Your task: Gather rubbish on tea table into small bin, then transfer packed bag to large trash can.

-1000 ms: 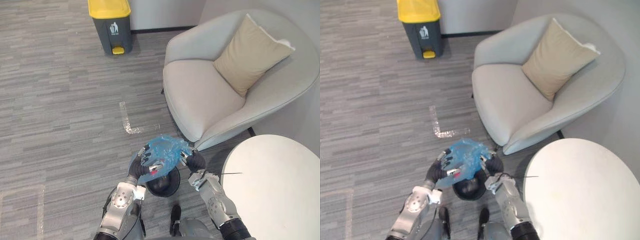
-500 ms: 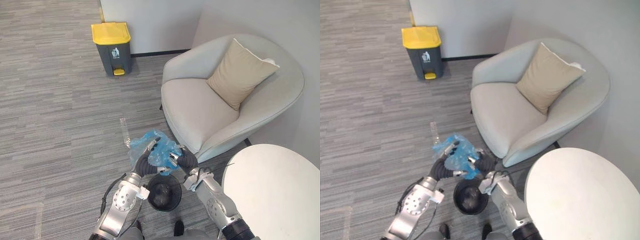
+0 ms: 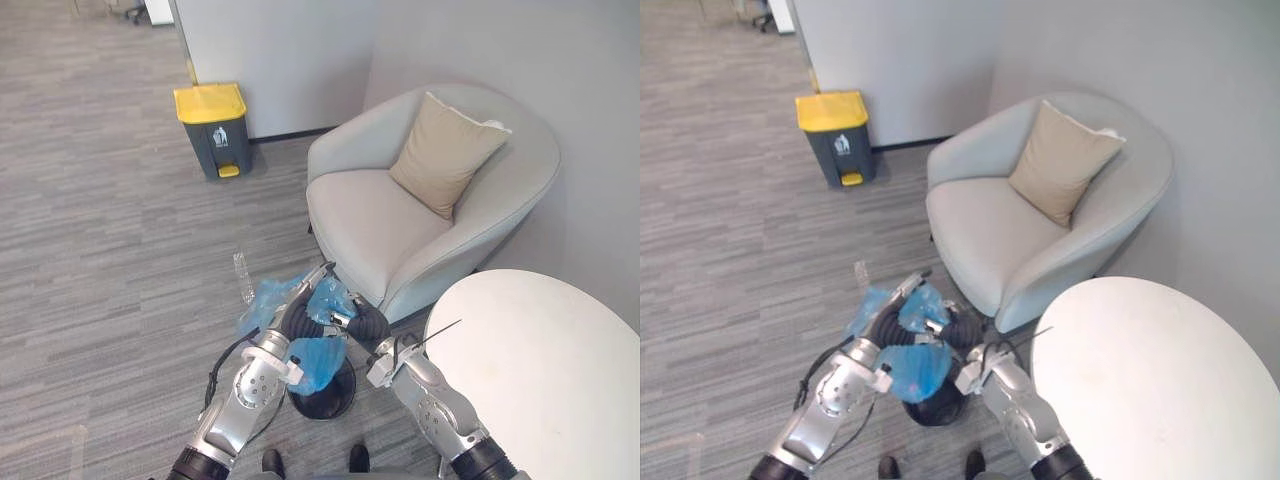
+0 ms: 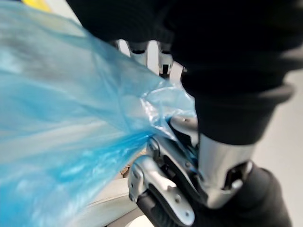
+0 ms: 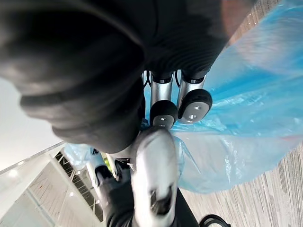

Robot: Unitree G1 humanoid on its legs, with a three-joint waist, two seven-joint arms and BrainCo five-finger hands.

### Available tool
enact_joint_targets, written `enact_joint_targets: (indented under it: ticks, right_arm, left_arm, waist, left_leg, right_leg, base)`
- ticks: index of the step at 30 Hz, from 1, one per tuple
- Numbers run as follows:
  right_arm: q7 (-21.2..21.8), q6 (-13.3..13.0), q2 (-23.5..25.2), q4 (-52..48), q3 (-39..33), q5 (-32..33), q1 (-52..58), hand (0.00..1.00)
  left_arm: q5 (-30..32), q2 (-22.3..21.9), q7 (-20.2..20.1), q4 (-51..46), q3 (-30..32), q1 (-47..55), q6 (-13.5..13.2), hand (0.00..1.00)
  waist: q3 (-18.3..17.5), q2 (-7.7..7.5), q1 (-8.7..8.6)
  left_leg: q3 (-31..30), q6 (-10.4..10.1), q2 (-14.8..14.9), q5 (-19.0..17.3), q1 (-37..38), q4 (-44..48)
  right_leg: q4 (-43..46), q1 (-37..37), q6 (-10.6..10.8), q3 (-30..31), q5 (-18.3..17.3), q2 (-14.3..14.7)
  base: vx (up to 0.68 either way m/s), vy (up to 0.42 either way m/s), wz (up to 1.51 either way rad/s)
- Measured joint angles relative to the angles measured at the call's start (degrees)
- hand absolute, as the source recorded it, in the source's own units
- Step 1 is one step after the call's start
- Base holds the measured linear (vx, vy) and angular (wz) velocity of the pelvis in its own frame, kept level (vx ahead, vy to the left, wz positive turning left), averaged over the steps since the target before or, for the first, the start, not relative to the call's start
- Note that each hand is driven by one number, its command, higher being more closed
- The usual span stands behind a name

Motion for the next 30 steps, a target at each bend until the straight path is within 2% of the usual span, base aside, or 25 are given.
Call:
enact_joint_targets:
  ticks: [7, 11, 16, 22, 30]
  right_arm:
    - [1.1, 0.4, -0.5, -1.5, -0.1, 1.8, -0.4, 1.0]
    - [1.8, 0.4, -0.6, -1.8, -0.1, 2.4, -1.9, 1.0]
    - [3.0, 0.4, -2.6, -6.1, -0.1, 4.5, -2.6, 1.0]
    - [3.0, 0.4, -2.8, -6.1, -0.1, 5.4, -2.9, 1.0]
    - [3.0, 0.4, -3.8, -8.9, 0.0, 9.2, -2.8, 1.0]
  left_arm:
    - [1.4, 0.8, -1.6, 4.5, -0.4, -0.2, 0.0, 0.0]
    - [1.2, 1.9, -2.6, 6.3, -0.3, -1.2, 0.0, 0.0]
    - [1.2, 1.9, -3.9, 8.7, -0.3, -1.7, 0.0, 0.0]
    - [1.7, 1.7, -3.9, 11.8, -0.4, -3.3, -0.1, 0.0]
    - [4.7, 0.4, -3.6, 16.0, -0.4, -3.3, 0.2, 0.0]
  waist:
    - [-1.9, -0.87, -0.19]
    - [-2.6, -1.87, -0.35]
    - [-2.7, -2.01, -1.32]
    - [-3.1, -2.07, -2.51]
    - [-4.2, -2.11, -2.68]
  left_leg:
    - [0.0, 0.2, 0.3, 0.9, -0.9, 0.0]
    - [0.4, 0.2, 0.2, 1.0, -1.0, 0.0]
    - [0.9, 0.2, 0.1, 1.0, -0.9, 0.0]
    - [1.3, 0.2, 0.3, 1.0, -0.8, 0.0]
    - [1.5, 0.2, 0.3, 1.0, -0.8, 0.0]
  right_leg:
    - [-0.6, -0.7, 1.0, 0.1, 1.1, 0.2]
    - [-1.4, -0.4, 0.3, 0.3, 2.3, 0.2]
    - [-1.4, -0.5, 0.4, 1.4, 2.9, 0.3]
    - [-1.3, -0.9, 0.2, 2.3, 3.3, 0.6]
    - [-1.2, -1.5, 0.8, 2.7, 2.9, 0.6]
  base:
    - [-0.01, -0.007, 0.0]
    - [0.04, 0.004, -0.07]
    - [0.04, 0.012, -0.09]
    - [0.0, 0.001, -0.09]
    - [0.0, 0.0, -0.02]
